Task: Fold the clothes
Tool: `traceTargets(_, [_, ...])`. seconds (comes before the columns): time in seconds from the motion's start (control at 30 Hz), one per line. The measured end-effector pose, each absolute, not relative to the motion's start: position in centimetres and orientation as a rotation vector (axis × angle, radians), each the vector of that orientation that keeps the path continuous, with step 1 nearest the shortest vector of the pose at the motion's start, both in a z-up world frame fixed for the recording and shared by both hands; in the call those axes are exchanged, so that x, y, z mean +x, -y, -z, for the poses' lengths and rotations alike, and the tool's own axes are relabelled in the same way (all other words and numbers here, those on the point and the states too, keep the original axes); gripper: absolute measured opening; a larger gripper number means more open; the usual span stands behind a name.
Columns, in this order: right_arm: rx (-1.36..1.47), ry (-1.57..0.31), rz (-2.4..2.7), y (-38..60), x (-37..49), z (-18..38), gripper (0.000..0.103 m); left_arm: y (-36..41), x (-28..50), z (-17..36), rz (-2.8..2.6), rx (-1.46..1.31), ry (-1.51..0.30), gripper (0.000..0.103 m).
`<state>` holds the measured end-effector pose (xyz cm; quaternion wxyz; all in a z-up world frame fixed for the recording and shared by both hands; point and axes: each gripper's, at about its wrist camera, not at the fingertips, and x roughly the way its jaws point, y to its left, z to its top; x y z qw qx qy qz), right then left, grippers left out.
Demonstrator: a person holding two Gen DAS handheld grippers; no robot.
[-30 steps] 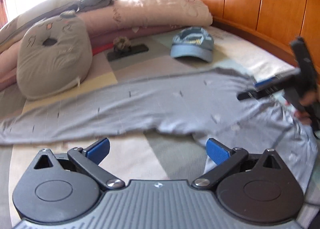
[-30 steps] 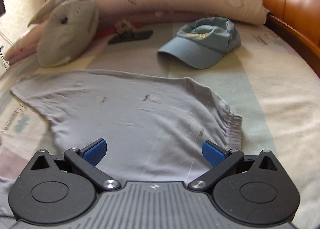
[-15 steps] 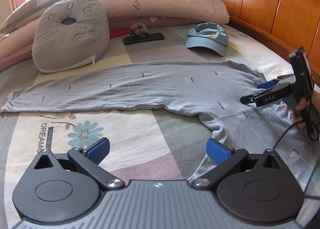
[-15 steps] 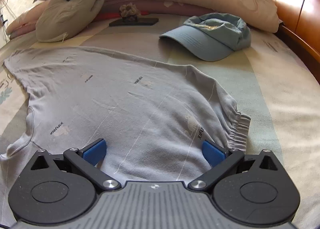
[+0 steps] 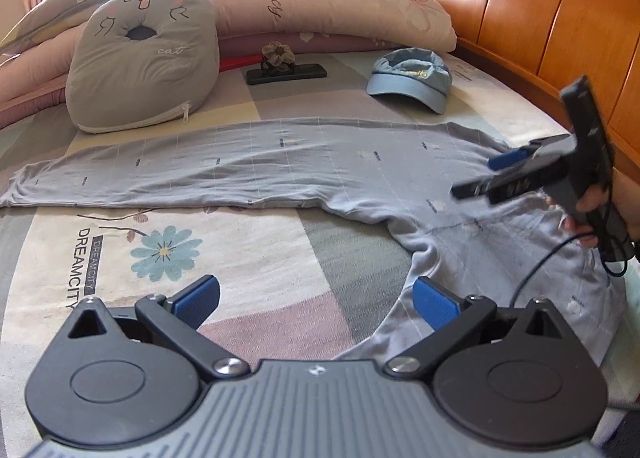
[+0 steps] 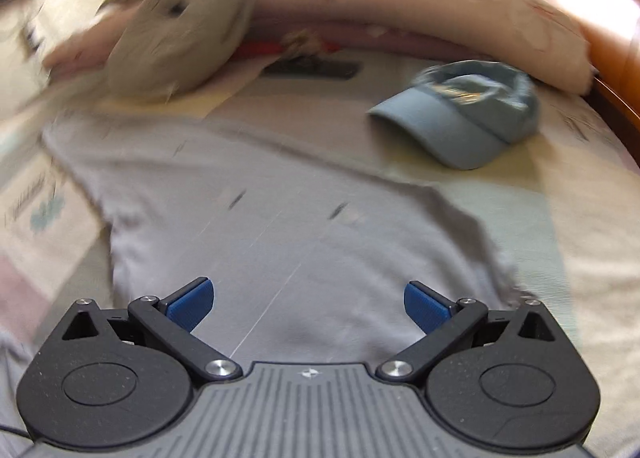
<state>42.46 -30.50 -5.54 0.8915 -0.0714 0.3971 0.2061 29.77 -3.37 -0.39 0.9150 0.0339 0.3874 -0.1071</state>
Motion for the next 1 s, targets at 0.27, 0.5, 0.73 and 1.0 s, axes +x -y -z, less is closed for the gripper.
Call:
traceTargets(0.27, [-0.171, -0.828, -0.423, 29.9, 41.8, 7.7, 0.103, 2.9, 29.2, 1.0, 0.239, 0.058, -0.812, 0.102])
traceTargets(0.5, [-0.162, -0.873, -0.446, 31.0, 42.2, 5.8, 0.103, 4.0, 29.3, 0.7, 0.294, 0.094, -0.799, 0.102])
traceTargets(0.73, [-0.009, -0.78, -0.486, 38.7, 43.7, 2.2, 0.103, 4.9, 29.3, 1.4, 0.316, 0.094, -0.824, 0.102])
traceTargets(1.0, [0.516, -0.849, -0.468, 50.0, 50.1, 6.1, 0.103, 5.3, 29.2, 1.9, 0.321, 0.076, -0.862, 0.102])
